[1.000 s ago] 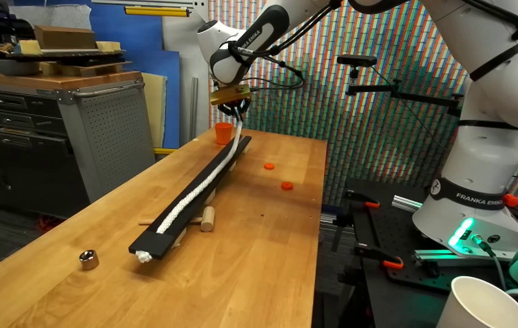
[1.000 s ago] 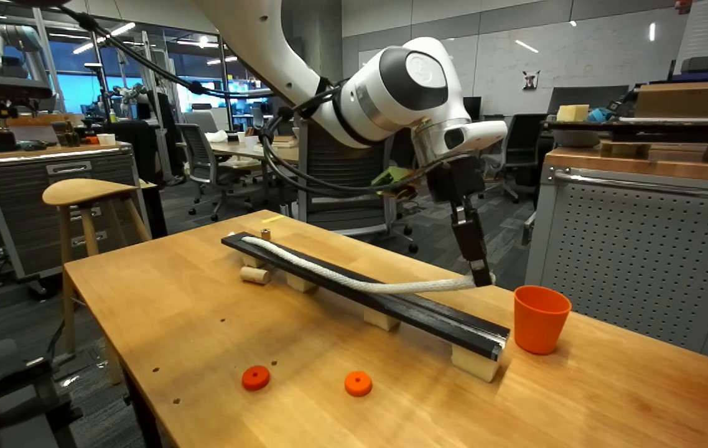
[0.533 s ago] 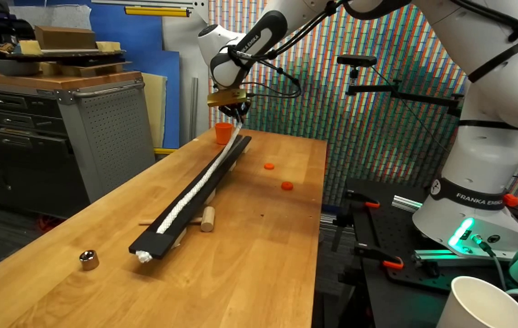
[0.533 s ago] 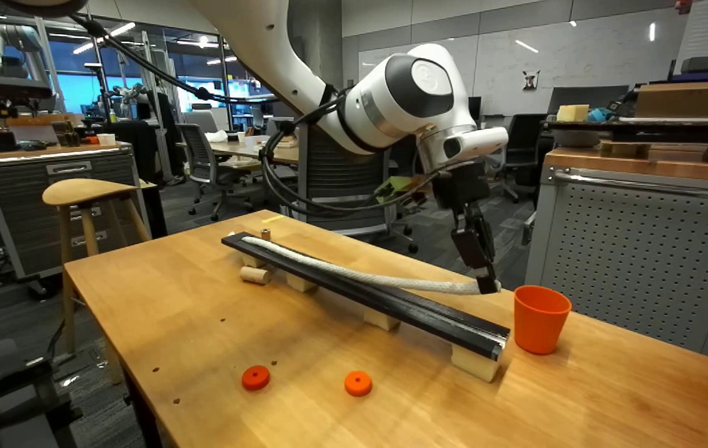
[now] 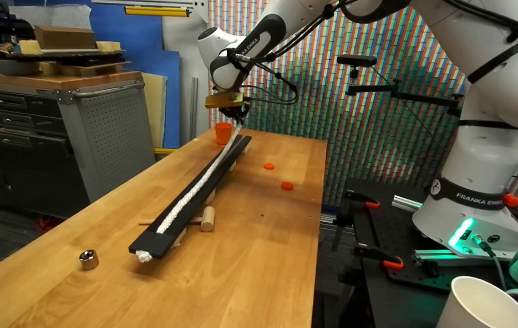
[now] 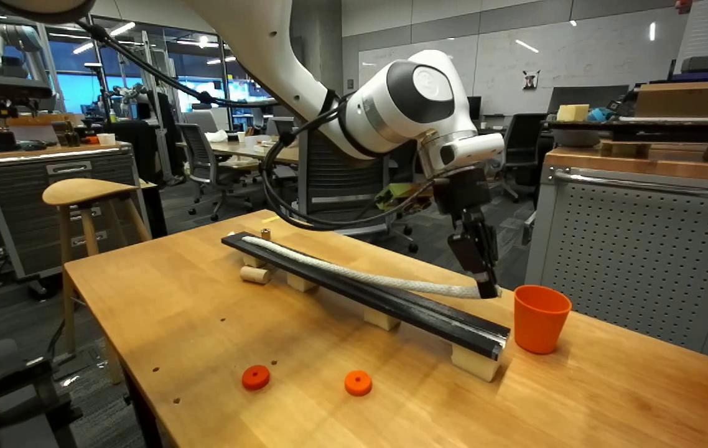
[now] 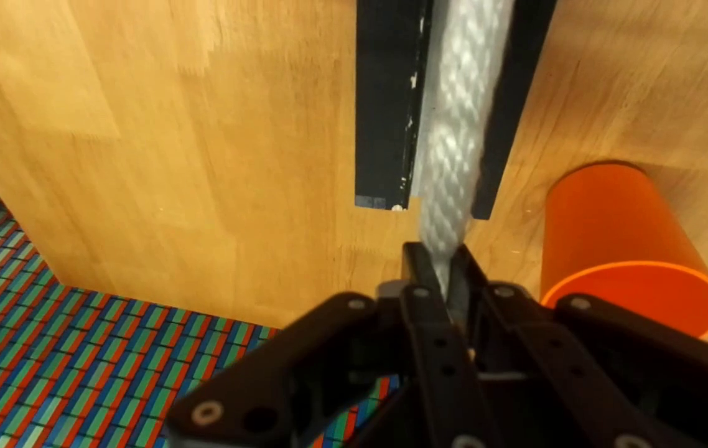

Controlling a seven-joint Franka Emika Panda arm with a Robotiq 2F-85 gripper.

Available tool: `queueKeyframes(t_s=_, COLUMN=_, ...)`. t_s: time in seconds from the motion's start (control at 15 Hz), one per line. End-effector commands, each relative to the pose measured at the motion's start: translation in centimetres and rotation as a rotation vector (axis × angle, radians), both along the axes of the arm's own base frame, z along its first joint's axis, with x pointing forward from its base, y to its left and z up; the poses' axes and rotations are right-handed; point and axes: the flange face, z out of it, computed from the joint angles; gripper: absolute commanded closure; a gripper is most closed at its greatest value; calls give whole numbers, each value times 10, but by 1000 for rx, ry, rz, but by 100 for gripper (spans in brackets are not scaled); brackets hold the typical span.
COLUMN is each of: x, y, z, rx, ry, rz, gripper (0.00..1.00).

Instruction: Stretch the white rope completely in the middle of the black object

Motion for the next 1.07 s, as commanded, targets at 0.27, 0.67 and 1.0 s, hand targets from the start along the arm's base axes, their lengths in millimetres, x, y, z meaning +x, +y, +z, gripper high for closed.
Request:
queueKeyframes(t_s=0.27, x=2, y=-7, z=3, rx=9, ry=-53, rz=-42, gripper=97)
queueKeyframes(t_s=0.67, x=-1, y=-2, z=10, rx=13, ry=-94, rz=-30, gripper=97)
queueKeyframes(t_s=1.0, x=-15, y=1, z=14, rx=23, ry=-112, rz=-43, gripper=97)
